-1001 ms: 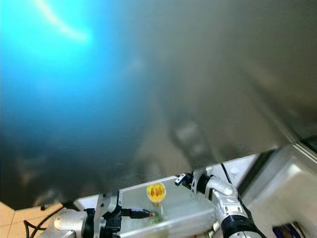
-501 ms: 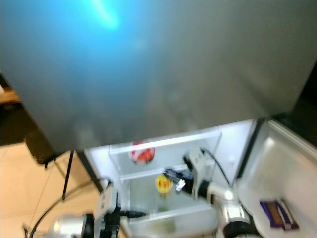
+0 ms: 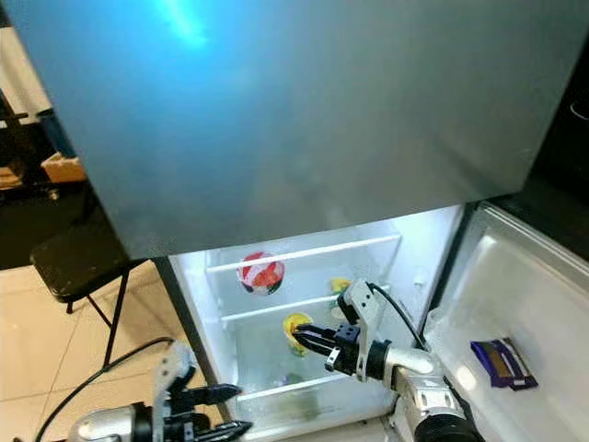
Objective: Restocking fridge
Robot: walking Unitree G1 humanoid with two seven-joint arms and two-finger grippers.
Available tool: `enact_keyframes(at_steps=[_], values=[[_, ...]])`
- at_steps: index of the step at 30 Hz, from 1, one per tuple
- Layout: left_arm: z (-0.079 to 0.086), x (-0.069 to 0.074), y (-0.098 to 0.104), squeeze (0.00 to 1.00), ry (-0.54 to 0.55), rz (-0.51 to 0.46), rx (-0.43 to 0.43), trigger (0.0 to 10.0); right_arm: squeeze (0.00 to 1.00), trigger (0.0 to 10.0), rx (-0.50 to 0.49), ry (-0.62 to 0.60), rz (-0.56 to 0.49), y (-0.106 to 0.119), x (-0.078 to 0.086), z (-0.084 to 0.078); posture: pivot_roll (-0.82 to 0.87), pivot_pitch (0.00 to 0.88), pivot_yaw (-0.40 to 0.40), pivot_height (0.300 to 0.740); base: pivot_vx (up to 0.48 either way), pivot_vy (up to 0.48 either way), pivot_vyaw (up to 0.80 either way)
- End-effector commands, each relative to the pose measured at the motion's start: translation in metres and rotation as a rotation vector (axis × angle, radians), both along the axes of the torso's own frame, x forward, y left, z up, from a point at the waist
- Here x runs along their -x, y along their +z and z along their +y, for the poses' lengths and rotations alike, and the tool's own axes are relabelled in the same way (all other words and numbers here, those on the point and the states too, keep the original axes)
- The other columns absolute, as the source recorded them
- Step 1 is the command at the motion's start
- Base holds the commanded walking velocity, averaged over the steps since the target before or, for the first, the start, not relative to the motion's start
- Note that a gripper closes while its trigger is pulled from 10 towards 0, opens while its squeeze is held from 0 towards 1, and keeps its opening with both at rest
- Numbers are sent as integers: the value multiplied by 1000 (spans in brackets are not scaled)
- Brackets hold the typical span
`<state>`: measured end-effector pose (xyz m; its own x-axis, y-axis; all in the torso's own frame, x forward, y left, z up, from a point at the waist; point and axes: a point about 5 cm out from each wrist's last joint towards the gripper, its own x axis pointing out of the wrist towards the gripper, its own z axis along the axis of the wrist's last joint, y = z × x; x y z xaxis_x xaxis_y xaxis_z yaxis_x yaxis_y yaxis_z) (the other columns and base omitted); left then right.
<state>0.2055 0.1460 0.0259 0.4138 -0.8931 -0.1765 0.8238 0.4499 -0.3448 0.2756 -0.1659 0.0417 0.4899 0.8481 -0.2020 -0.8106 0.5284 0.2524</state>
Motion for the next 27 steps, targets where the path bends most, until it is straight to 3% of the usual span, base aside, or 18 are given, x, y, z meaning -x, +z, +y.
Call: enact_keyframes(at_steps=[1, 4, 8, 12, 16, 19, 22, 27], values=[[8, -9, 2, 0, 82, 6, 36, 10000, 0, 10000, 9, 11, 18, -4, 3, 1, -84, 0, 21, 725, 0, 0, 0], [14, -12, 0, 0, 123, 5, 29, 10000, 0, 10000, 27, 3, 29, -8, 5, 0, -85, 0, 20, 735, 0, 0, 0], [26, -13, -13, 0, 190, 37, -39, 10000, 0, 10000, 140, -23, 85, -24, 11, -5, -86, 0, 19, 740, 0, 0, 0], [37, -5, -33, 0, 257, 116, -92, 10000, 0, 10000, 243, -126, 194, -49, 24, -16, -89, 0, 17, 740, 0, 0, 0], [39, 1, -43, 0, 276, 156, -123, 10000, 0, 10000, 297, -166, 229, -58, 31, -21, -89, 0, 16, 740, 0, 0, 0], [41, 18, -63, 0, 297, 246, -192, 10000, 0, 10000, 415, -285, 321, -79, 47, -33, -92, 0, 17, 740, 0, 0, 0], [44, 27, -74, 0, 330, 299, -239, 10000, 0, 10000, 462, -338, 368, -89, 57, -37, -92, 0, 17, 740, 0, 0, 0], [55, 57, -101, 0, 479, 465, -329, 10000, 0, 10000, 587, -515, 500, -112, 88, -52, -91, 0, 14, 740, 0, 0, 0]])
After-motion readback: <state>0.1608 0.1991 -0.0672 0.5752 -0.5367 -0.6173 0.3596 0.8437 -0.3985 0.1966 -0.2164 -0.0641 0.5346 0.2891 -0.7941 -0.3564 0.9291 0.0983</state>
